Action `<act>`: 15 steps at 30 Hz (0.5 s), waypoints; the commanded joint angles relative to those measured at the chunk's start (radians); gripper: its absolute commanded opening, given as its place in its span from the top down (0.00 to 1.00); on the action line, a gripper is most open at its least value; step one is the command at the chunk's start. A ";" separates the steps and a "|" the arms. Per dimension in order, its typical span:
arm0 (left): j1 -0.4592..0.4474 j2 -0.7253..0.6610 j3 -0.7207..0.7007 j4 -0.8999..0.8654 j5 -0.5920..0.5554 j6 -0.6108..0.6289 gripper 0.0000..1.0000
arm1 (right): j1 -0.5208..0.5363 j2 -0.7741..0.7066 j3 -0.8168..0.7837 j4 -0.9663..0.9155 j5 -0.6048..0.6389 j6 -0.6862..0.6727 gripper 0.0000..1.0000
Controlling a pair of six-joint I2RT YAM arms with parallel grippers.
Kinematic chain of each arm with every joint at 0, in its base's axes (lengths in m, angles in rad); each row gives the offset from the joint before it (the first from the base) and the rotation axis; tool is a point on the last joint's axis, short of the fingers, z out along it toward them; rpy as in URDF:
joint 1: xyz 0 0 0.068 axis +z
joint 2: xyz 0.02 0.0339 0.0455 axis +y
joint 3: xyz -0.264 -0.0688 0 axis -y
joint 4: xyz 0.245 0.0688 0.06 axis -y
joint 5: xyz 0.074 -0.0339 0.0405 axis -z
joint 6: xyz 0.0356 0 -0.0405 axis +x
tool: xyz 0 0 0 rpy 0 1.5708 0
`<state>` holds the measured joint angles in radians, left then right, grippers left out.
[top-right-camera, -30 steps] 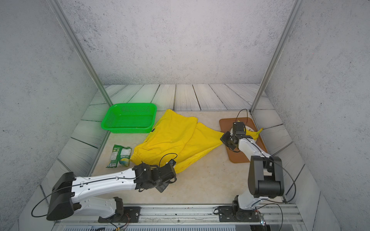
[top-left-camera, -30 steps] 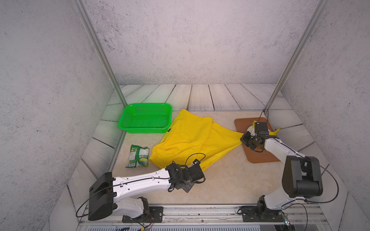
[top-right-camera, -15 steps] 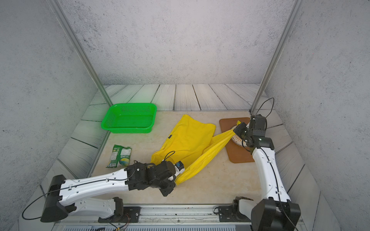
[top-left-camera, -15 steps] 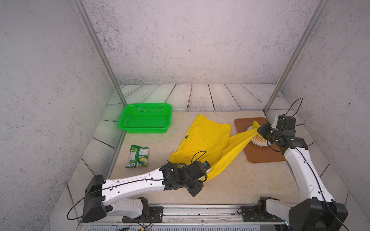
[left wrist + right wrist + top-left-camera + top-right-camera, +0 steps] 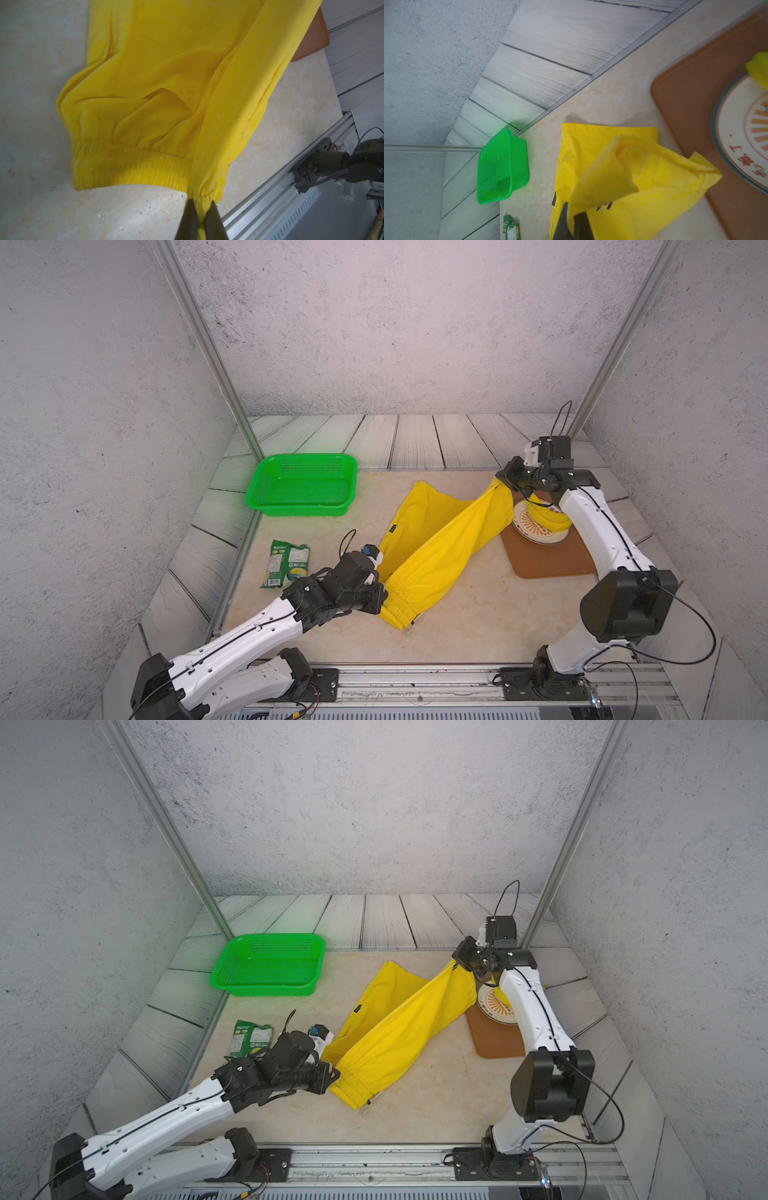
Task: Roll up the shorts
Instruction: Fold the shorts at the center of the board.
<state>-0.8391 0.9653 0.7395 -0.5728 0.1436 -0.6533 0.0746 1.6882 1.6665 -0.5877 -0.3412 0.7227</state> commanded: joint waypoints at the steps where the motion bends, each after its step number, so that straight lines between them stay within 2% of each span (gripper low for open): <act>1: 0.062 0.040 -0.028 -0.125 -0.012 -0.057 1.00 | 0.013 0.115 0.131 0.033 0.108 -0.027 1.00; 6: 0.124 0.110 -0.047 -0.118 -0.061 -0.067 1.00 | 0.044 0.289 0.287 -0.013 0.114 -0.035 1.00; 15: 0.211 0.214 -0.030 -0.131 -0.086 -0.037 1.00 | 0.076 0.440 0.420 -0.060 0.116 -0.058 1.00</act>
<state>-0.6498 1.1629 0.7242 -0.5484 0.0971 -0.6960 0.1703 2.1216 2.0106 -0.6952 -0.3202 0.6945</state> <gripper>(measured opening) 0.084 0.036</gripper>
